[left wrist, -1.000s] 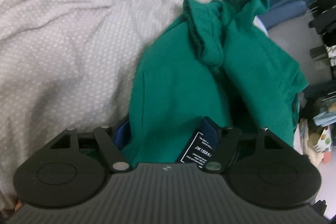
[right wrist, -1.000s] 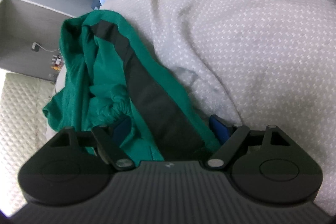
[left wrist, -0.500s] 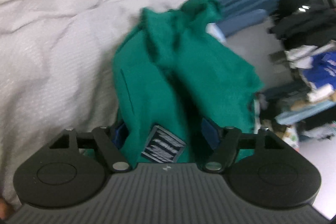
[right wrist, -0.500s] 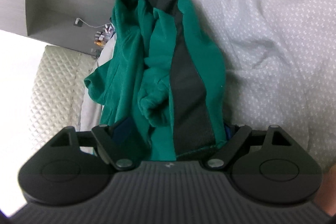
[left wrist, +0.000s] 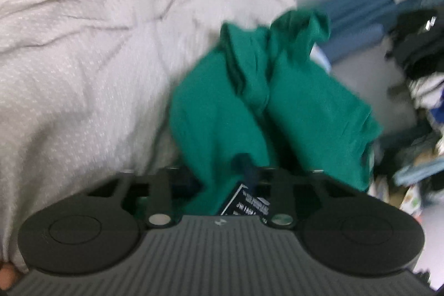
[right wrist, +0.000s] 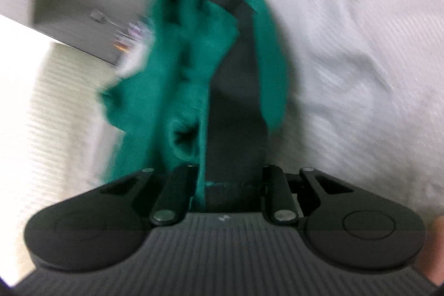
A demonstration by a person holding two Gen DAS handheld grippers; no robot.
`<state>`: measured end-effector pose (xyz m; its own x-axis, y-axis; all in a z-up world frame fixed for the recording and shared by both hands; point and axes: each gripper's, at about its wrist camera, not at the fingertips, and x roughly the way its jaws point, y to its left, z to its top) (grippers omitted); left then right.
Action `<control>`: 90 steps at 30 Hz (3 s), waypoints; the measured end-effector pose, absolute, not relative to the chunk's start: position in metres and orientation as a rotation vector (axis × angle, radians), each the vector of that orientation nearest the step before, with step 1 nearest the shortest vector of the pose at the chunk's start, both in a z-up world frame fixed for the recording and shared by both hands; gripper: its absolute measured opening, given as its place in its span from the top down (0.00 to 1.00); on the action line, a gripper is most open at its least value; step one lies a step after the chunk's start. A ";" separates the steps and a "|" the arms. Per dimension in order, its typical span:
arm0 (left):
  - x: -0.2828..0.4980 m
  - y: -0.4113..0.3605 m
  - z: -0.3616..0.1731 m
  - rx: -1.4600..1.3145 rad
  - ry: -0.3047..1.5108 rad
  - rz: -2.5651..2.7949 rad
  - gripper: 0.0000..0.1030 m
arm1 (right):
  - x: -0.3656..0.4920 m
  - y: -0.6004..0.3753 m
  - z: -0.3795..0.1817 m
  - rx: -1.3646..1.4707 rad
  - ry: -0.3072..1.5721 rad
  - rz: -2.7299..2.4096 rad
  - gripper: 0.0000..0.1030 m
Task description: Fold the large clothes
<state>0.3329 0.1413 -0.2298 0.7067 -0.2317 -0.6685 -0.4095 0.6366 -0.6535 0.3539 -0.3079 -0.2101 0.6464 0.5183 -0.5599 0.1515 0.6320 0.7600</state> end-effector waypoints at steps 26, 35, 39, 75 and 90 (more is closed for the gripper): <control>0.234 0.153 -0.123 -0.887 0.582 -0.116 0.95 | 0.284 -0.349 -0.124 0.925 0.607 0.495 0.87; 0.160 0.160 -0.117 -0.907 0.567 -0.143 0.95 | 0.232 -0.360 -0.113 0.962 0.633 0.495 0.86; 0.165 0.164 -0.122 -0.949 0.555 -0.162 0.95 | 0.235 -0.367 -0.123 1.016 0.665 0.464 0.86; 0.536 0.182 -0.195 -0.888 0.454 0.000 0.90 | 0.543 -0.364 -0.241 1.356 0.655 0.246 0.80; 0.526 0.169 -0.185 -0.773 0.447 -0.014 0.28 | 0.533 -0.351 -0.213 1.139 0.630 0.307 0.38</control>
<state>0.5258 0.1685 -0.1846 0.9064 -0.1740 -0.3849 -0.1494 0.7203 -0.6774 0.5329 -0.3508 -0.2129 0.7889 0.5317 -0.3080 0.0851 0.4019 0.9117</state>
